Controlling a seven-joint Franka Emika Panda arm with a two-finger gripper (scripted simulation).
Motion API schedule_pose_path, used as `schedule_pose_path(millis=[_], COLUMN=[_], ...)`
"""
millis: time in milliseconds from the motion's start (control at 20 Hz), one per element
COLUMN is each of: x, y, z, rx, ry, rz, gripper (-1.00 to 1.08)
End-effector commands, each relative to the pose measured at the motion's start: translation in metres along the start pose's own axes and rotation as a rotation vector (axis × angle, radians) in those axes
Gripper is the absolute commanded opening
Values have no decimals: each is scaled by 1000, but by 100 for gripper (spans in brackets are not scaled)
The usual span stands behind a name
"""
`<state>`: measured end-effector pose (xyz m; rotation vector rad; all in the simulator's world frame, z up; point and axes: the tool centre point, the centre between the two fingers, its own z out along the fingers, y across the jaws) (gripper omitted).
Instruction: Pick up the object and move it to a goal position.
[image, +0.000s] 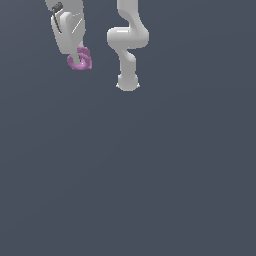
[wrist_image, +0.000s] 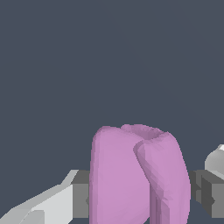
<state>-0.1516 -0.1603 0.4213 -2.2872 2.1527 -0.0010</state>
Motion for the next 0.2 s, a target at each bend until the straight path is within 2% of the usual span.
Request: schedule_pose_path(millis=[0,150], x=[1,1], y=[2,1], z=[-4,-4], rx=[-1,-1], ry=[0,0], rz=[-1,-1], gripper=[-100,-100])
